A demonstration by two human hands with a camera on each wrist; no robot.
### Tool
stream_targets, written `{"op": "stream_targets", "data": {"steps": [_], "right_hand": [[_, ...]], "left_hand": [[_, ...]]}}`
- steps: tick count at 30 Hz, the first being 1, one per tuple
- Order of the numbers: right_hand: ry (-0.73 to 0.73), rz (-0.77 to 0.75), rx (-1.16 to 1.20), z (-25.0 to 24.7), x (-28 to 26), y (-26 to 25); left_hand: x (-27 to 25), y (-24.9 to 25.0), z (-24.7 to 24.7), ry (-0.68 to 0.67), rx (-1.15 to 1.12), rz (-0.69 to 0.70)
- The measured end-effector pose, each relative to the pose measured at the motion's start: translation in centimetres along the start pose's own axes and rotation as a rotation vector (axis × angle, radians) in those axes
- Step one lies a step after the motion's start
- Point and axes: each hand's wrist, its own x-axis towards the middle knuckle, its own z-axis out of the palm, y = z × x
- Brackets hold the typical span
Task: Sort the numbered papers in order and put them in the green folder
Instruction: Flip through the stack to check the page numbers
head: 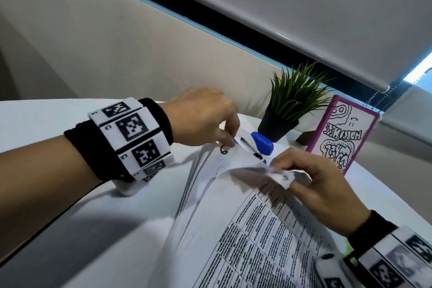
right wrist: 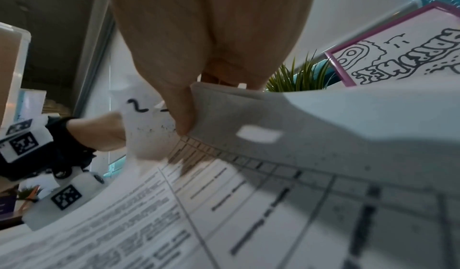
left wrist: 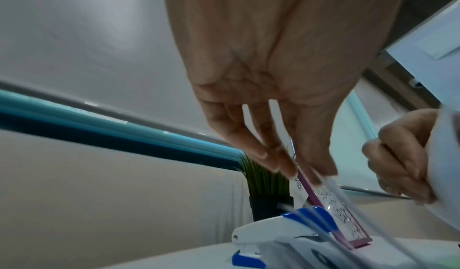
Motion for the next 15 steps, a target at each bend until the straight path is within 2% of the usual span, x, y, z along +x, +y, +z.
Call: {"op": "stream_targets", "data": {"steps": [3, 6, 9, 13, 15], "right_hand": [[-0.035, -0.002, -0.013, 0.2, 0.2, 0.2], [-0.043, 0.015, -0.016, 0.3, 0.7, -0.1], [0.005, 0.019, 0.049, 0.1, 0.7, -0.2], [0.038, 0.058, 0.197, 0.2, 0.1, -0.2], [0.022, 0.068, 0.215, 0.2, 0.0, -0.1]], "left_hand": [[0.1, 0.6, -0.8, 0.004, 0.008, 0.087], [0.2, 1.1, -1.3, -0.029, -0.148, 0.123], [0.3, 0.9, -1.4, -0.071, -0.275, 0.026], [0.1, -0.1, -1.1, -0.225, -0.027, -0.088], [0.0, -0.1, -0.8, -0.288, -0.004, -0.112]]}}
